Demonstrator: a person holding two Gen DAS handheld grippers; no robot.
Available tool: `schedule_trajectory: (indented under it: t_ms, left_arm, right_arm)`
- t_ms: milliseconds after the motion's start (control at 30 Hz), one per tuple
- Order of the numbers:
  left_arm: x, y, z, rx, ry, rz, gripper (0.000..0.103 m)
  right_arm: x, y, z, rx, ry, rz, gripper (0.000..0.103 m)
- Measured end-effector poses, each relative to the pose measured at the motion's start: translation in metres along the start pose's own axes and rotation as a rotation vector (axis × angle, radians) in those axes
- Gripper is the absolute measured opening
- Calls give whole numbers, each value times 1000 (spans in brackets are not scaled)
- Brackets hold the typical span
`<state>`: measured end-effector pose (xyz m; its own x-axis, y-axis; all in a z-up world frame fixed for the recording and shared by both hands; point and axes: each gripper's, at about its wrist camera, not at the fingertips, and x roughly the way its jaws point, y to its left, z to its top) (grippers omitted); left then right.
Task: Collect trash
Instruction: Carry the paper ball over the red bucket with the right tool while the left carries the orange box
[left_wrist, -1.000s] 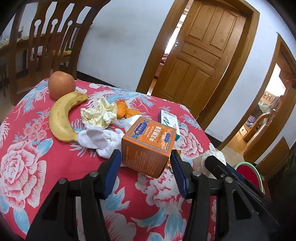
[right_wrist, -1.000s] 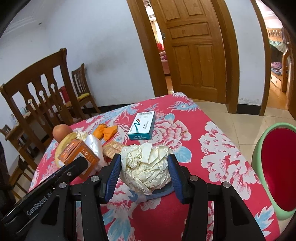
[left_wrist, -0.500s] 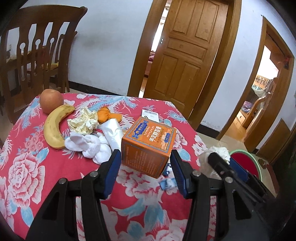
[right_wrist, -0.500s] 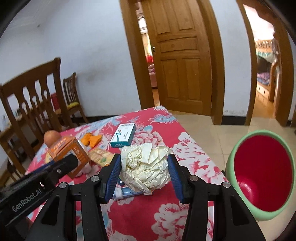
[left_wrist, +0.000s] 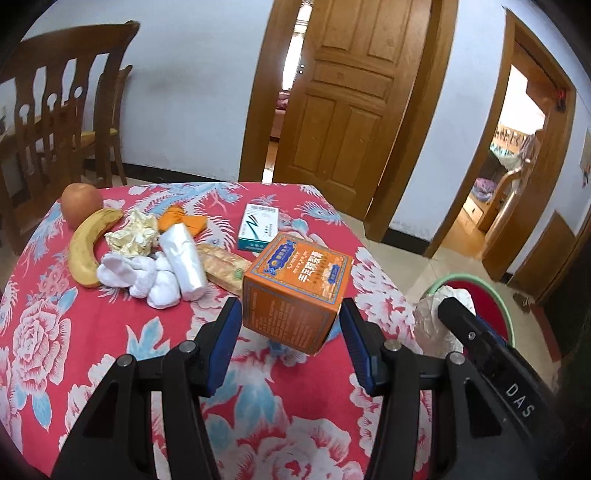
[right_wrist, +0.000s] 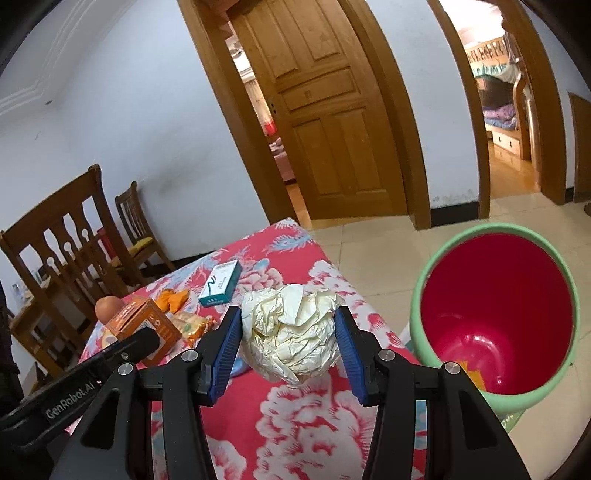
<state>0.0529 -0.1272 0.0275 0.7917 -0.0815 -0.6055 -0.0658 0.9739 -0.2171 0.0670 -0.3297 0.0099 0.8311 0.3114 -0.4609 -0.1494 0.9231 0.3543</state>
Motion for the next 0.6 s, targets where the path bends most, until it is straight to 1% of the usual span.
schedule_trajectory:
  t_ms: [167,267,333,433,533,600]
  left_arm:
    - [-3,-18,4,42,-8,-9,55]
    - [-3,-28,1,61,-20,-16,55]
    - [-1,-35,1,80,-13,-26,55]
    - [-2,-44,-2,95,-20,-43,55]
    - [-1,-52,-4,103,-16,-55,55]
    - [1,-60,-5,125,-13,-61,55]
  right_arm:
    - [-8,-9,0,15,19,0,52]
    - [-16,-14,0,12,-2,-20,52]
    - [-22,-23,1,33,-23,-31,52]
    - [-25,-35,5,67,-26,-32,52]
    - [-27,-42,8,61,-31,-50,52]
    - [-27,-46,8,66,-33,-57,52]
